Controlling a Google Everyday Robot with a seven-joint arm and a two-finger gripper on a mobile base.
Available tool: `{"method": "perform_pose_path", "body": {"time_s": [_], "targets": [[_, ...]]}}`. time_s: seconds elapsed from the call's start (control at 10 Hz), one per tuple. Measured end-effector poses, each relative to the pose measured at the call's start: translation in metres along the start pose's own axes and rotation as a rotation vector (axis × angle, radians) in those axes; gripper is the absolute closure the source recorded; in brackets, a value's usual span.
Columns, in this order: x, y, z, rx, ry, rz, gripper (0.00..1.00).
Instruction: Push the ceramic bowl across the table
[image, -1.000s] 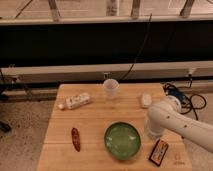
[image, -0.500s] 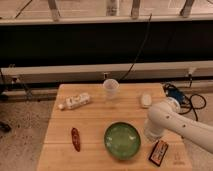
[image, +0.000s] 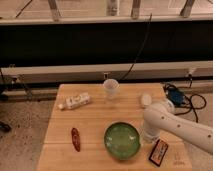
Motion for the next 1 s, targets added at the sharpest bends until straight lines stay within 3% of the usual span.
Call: {"method": "perform_pose_path", "body": {"time_s": [0.3,0.9,1.0], "targets": [[-0.023,-0.003,0.005,-0.015,-0.003,-0.040,1.00],[-0.042,-0.012,0.012,-0.021,-0.003,-0.077,1.00],[-0.054,-0.017,0.013,-0.021,0.000,-0.085,1.00]]}}
